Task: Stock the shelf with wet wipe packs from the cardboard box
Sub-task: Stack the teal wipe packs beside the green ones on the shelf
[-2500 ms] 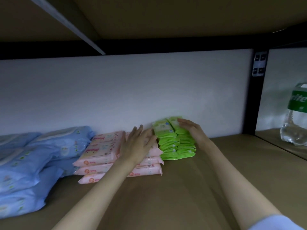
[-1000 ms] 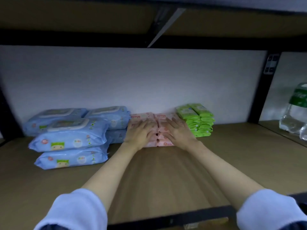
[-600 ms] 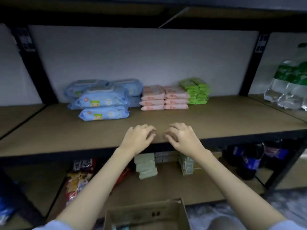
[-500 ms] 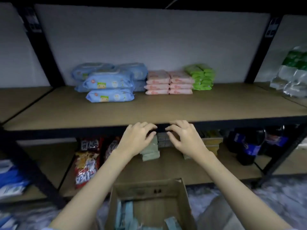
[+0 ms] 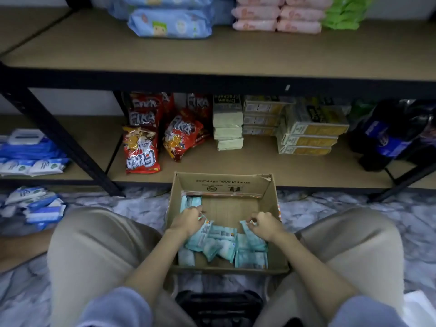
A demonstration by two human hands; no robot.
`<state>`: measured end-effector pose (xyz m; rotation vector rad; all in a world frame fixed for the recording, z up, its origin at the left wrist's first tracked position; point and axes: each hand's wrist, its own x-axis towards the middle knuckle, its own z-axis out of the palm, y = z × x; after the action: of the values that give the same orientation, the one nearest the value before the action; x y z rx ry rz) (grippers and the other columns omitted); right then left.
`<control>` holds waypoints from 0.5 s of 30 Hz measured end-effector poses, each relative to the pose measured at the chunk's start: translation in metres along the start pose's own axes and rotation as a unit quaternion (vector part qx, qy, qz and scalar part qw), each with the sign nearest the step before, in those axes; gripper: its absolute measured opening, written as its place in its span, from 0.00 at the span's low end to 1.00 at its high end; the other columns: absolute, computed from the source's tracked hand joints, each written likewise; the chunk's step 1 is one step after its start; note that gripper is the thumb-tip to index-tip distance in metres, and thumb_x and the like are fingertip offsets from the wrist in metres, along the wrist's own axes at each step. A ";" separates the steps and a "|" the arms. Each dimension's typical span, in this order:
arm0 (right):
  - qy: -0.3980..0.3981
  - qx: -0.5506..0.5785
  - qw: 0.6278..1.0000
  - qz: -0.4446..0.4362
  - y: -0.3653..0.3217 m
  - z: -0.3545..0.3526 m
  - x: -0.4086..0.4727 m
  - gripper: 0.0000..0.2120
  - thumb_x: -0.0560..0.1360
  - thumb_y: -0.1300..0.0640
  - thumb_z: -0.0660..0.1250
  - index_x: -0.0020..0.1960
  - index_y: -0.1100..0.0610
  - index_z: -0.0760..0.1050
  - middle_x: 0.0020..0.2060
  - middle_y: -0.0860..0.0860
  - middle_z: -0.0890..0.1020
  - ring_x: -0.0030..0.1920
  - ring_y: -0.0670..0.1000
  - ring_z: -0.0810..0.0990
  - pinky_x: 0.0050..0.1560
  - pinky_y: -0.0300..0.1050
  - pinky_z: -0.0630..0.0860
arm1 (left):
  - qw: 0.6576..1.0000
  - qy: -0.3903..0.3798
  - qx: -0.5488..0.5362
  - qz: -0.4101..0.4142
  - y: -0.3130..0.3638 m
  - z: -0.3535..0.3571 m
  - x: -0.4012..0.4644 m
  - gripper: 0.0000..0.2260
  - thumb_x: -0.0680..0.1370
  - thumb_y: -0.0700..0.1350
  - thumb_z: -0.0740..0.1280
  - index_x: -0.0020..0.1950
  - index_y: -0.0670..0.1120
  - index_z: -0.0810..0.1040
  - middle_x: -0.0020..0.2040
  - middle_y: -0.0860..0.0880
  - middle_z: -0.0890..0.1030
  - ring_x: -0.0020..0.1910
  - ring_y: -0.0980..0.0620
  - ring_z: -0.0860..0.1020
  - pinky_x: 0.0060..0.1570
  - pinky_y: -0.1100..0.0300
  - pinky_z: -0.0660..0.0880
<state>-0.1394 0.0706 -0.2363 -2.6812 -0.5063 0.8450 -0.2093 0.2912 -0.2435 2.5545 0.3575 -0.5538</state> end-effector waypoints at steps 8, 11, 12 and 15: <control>-0.114 0.060 0.982 0.139 0.037 0.076 0.028 0.24 0.75 0.58 0.64 0.69 0.58 0.63 0.65 0.59 0.72 0.64 0.56 0.73 0.60 0.43 0.70 | 0.993 -0.090 0.035 -0.068 -0.047 0.087 0.021 0.22 0.77 0.47 0.63 0.70 0.49 0.65 0.69 0.43 0.66 0.65 0.42 0.69 0.61 0.54 0.69; -0.090 0.159 0.957 0.226 0.050 0.104 0.034 0.24 0.76 0.60 0.63 0.71 0.61 0.61 0.66 0.60 0.71 0.65 0.57 0.71 0.60 0.43 0.69 | 0.993 -0.101 0.013 -0.064 -0.051 0.107 0.037 0.24 0.77 0.47 0.62 0.72 0.50 0.61 0.70 0.45 0.63 0.67 0.43 0.66 0.64 0.55 0.66; -0.075 0.198 0.942 0.261 0.052 0.111 0.036 0.23 0.78 0.60 0.61 0.71 0.62 0.61 0.66 0.60 0.70 0.66 0.57 0.70 0.61 0.43 0.68 | 0.992 -0.103 0.001 -0.068 -0.054 0.113 0.041 0.25 0.77 0.47 0.62 0.73 0.50 0.60 0.71 0.45 0.62 0.69 0.43 0.65 0.65 0.56 0.64; -0.045 0.259 0.916 0.302 0.061 0.137 0.048 0.31 0.74 0.58 0.67 0.73 0.60 0.57 0.67 0.61 0.68 0.66 0.59 0.69 0.63 0.47 0.68 | 0.991 -0.087 -0.033 -0.099 -0.066 0.132 0.048 0.31 0.75 0.48 0.65 0.75 0.53 0.54 0.74 0.43 0.56 0.72 0.43 0.58 0.70 0.55 0.60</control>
<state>-0.1695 0.0579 -0.3902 -2.2968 0.5086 1.0725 -0.2311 0.2851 -0.3967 2.4009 0.5599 -0.8168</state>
